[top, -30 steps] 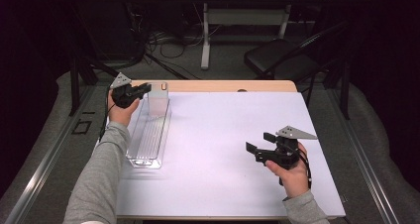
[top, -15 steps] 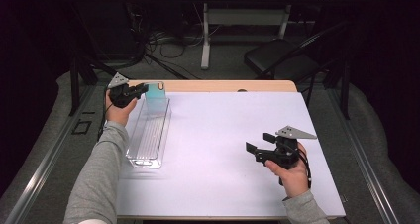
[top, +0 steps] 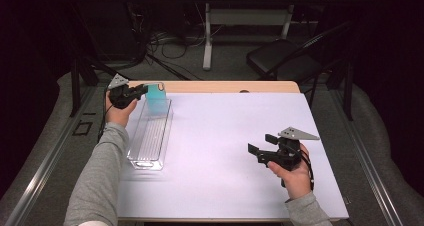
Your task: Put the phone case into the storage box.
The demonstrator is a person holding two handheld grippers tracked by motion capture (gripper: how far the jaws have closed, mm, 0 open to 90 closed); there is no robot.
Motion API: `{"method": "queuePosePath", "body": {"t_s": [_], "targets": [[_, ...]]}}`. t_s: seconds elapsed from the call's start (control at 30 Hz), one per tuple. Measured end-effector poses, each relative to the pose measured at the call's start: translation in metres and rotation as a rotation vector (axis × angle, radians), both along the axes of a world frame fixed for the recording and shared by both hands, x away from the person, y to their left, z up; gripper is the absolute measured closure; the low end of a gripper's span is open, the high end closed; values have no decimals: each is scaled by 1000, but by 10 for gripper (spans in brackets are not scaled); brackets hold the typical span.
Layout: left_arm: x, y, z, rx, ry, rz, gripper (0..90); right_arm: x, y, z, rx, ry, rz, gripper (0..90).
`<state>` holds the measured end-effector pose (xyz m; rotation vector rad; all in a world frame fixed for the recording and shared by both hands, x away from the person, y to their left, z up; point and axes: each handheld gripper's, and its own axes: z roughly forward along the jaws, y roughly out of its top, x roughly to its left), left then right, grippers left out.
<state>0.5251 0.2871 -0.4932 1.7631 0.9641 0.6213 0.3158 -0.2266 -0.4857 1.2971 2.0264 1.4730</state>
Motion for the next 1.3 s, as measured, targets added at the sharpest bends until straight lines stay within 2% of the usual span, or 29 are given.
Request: {"method": "queuePosePath", "body": {"t_s": [0.43,0.63,0.83,1.03,1.13,1.23,1.3], "targets": [[1,-1,-1,8,5,45,619,0,0,-1,4,-1,-1,182],[0,0,0,-19,22,62,521,0,0,-1,0,-1,1,182],[-2,1,2,-2,47,94,501,0,1,0,3,-3,2,182],[-5,1,7,-5,54,118,489,-1,1,0,2,-2,2,182],[-6,3,9,-20,71,120,480,-1,1,0,0,-4,4,182],[-8,3,11,-4,69,137,453,-1,0,0,3,-8,1,182],[-9,3,12,-12,74,148,445,-1,0,1,4,-9,1,182]]}}
